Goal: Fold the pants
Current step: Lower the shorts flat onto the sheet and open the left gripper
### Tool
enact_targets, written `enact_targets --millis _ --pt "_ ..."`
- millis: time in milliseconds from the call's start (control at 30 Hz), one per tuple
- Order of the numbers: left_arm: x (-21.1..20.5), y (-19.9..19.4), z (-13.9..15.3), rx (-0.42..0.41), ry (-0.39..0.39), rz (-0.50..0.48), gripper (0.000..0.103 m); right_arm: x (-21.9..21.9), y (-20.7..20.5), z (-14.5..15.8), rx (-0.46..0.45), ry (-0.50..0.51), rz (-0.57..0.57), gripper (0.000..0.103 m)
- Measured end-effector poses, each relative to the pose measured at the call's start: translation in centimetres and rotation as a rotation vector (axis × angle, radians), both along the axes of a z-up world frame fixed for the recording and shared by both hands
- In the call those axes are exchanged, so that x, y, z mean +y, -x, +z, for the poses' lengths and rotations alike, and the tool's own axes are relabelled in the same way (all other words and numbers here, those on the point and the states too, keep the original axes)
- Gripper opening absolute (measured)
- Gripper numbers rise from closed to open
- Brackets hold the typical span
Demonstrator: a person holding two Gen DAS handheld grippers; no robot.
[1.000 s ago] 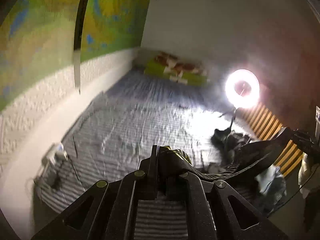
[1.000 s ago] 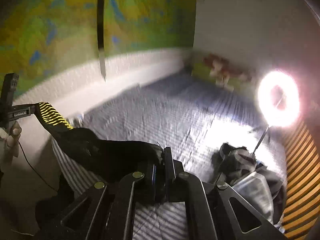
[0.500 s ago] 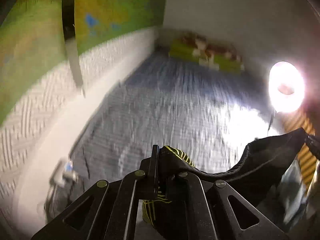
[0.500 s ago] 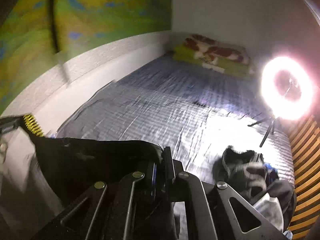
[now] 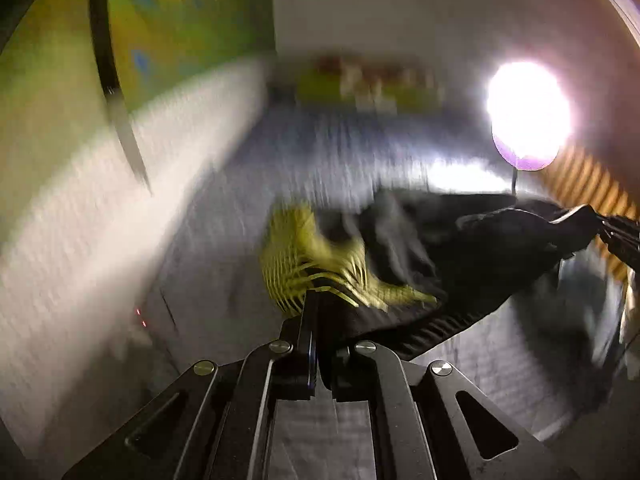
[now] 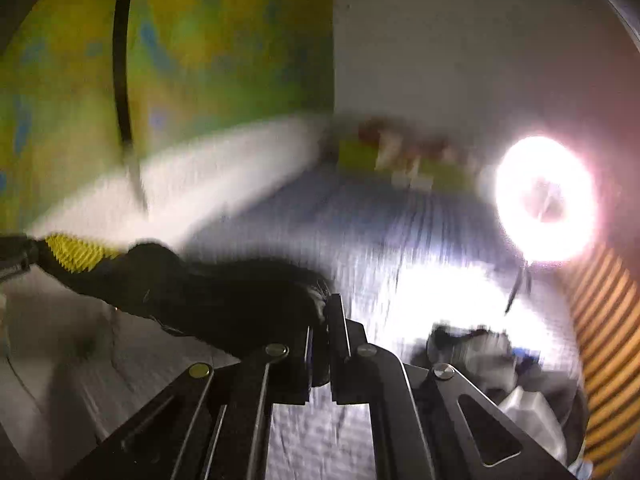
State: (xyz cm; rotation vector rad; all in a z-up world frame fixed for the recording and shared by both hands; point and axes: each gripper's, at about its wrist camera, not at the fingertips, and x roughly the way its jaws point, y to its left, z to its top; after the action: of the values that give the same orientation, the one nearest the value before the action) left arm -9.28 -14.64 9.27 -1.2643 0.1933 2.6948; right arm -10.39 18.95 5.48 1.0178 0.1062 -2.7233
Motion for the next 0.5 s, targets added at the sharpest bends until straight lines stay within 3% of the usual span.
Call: enact_targets --millis 133,233,333,400,500 --pt "-0.1 -1.8 -15.3 -0.267 0.007 0.035 0.004 1.4 -2.6 -13.5 -0.253 -0.014 -0.024 0.005" --pt "0.4 -3.5 -24.2 -0.423 0.004 0.038 0.004 2.9 -4.2 -21.5 -0.410 0.001 -0.070 0.005" --pt "0.8 -4.5 -27.4 -0.470 0.026 0.024 0.004 3.9 -5.6 -25.8 -0.501 0.008 -0.092 0.005" --pt "1.0 -4.5 -27.8 -0.467 0.021 0.012 0.004 3.9 -6.5 -26.6 -0.493 -0.019 -0.081 0.005" --pt "1.7 -4.0 -27.0 -0.458 0.044 -0.025 0.016 3.7 -7.7 -26.1 -0.495 -0.036 -0.037 0.009"
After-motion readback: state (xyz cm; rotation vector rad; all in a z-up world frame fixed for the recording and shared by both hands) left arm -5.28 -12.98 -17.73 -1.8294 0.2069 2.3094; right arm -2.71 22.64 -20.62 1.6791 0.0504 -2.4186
